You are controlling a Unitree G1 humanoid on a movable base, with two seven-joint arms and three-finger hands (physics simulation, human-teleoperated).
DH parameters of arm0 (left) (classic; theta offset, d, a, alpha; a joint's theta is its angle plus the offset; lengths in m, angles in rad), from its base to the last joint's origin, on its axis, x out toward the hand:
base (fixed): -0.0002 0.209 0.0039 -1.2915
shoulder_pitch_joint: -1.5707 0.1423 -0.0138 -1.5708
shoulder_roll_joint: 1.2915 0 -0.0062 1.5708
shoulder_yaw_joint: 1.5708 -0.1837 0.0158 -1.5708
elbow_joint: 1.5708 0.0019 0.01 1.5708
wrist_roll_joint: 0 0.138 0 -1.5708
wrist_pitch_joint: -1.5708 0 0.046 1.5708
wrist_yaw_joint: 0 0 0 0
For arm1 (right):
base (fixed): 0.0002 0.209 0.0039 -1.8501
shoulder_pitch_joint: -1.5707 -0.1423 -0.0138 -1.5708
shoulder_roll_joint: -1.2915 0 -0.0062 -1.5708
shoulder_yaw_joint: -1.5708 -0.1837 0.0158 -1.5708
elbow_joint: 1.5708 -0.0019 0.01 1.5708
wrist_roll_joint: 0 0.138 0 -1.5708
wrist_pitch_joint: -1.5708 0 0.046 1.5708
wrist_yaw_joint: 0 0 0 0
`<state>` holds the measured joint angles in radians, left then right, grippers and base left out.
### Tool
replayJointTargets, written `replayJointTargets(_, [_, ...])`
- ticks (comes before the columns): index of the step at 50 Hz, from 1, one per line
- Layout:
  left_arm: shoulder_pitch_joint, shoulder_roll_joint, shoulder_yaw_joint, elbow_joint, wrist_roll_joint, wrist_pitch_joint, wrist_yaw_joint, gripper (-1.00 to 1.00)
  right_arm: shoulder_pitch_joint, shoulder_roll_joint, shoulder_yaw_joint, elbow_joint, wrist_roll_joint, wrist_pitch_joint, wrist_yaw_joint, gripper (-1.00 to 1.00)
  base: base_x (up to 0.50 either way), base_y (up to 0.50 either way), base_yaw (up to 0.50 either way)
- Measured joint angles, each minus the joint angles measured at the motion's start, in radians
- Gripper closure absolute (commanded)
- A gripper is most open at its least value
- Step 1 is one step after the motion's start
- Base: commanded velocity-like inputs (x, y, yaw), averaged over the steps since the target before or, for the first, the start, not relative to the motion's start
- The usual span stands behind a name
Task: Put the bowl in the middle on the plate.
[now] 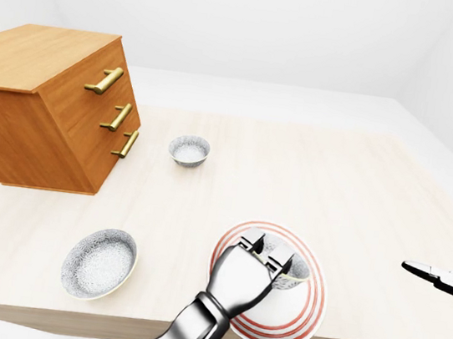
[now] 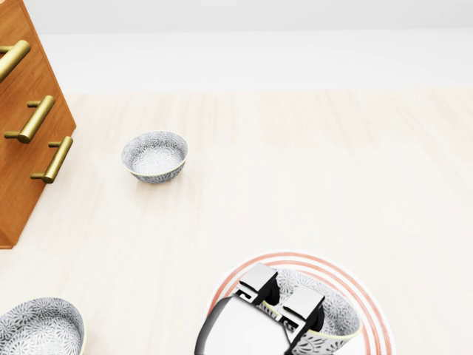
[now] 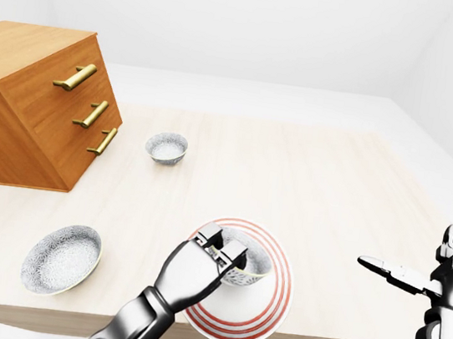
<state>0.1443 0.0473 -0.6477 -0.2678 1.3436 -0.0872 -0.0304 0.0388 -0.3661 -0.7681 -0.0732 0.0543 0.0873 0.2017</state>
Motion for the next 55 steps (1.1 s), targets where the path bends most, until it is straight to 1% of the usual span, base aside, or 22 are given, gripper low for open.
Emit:
replayJointTargets(9, [-0.002,-0.002,0.009,0.026,0.007,0.0,0.01,1.0,-0.002,-0.001,0.001,0.001,0.0,0.0,-0.001,-1.0,0.0,0.0,0.0])
replayJointTargets(16, [0.004,-0.003,0.004,0.012,0.005,0.0,-0.011,1.0,-0.001,-0.001,0.0,-0.003,0.0,0.0,-0.001,-1.0,0.0,0.0,0.0])
replayJointTargets(36, [0.011,-0.001,-0.013,-0.008,0.004,0.0,-0.037,1.0,-0.001,0.0,0.001,0.002,-0.001,0.0,0.0,-1.0,0.0,0.0,0.0])
replayJointTargets(52, [0.007,0.003,-0.006,0.018,0.012,0.0,-0.014,1.0,-0.001,-0.001,0.004,0.012,-0.002,0.0,-0.002,-1.0,0.0,0.0,0.0])
replayJointTargets(55, [0.011,0.002,-0.009,0.009,0.015,0.0,-0.025,1.0,-0.001,-0.001,0.004,0.013,-0.002,0.0,-0.003,-1.0,0.0,0.0,0.0])
